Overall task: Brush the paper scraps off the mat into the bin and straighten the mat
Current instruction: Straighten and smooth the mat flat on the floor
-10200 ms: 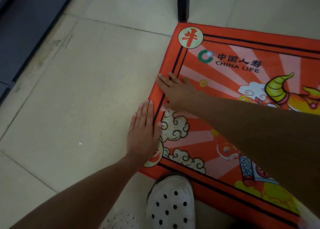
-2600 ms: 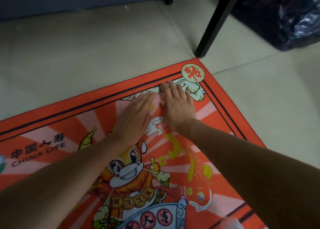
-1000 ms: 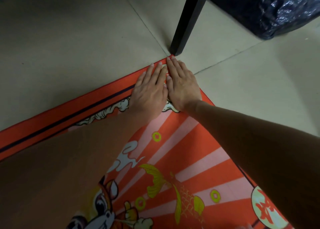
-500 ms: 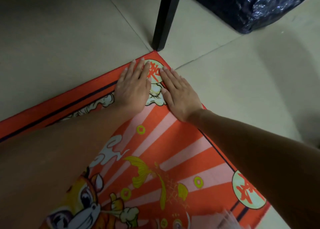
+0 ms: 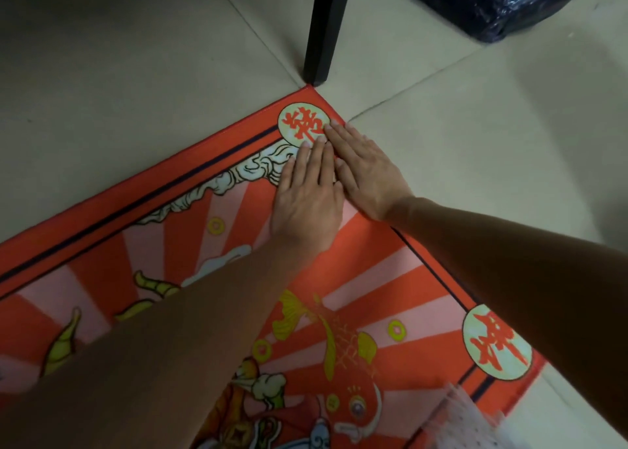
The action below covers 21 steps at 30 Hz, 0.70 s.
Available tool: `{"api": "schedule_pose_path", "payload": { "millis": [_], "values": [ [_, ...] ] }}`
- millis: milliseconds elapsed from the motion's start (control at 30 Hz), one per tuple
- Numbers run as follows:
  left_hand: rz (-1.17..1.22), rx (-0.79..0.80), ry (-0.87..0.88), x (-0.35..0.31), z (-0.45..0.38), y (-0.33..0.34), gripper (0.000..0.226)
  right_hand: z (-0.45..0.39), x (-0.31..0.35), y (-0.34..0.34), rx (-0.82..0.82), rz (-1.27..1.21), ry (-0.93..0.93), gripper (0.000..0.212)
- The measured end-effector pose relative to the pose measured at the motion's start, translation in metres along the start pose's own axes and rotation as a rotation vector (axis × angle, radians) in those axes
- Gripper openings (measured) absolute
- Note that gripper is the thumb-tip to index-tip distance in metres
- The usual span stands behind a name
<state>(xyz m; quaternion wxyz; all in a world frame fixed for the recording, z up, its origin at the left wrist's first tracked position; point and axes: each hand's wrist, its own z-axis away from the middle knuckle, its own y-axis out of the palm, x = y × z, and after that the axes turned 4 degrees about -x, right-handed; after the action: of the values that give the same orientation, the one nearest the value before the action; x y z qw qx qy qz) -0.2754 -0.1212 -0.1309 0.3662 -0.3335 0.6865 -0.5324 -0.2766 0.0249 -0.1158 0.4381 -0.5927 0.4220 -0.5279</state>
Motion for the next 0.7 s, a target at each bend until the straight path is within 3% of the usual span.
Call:
{"api": "schedule_pose_path", "payload": {
  "millis": [400,500,700],
  "values": [
    [0.065,0.042,-0.049,0.0,-0.004,-0.002,0.056,0.154,-0.025,-0.028,0.098,0.077,-0.034,0.06],
    [0.065,0.05,-0.094,-0.009,0.0,-0.005,0.056,0.155,-0.027,-0.028,0.096,0.067,-0.033,0.06],
    [0.09,0.039,-0.001,-0.072,0.05,-0.007,0.063,0.157,-0.028,-0.025,0.042,0.015,-0.005,0.055]
  ]
}}
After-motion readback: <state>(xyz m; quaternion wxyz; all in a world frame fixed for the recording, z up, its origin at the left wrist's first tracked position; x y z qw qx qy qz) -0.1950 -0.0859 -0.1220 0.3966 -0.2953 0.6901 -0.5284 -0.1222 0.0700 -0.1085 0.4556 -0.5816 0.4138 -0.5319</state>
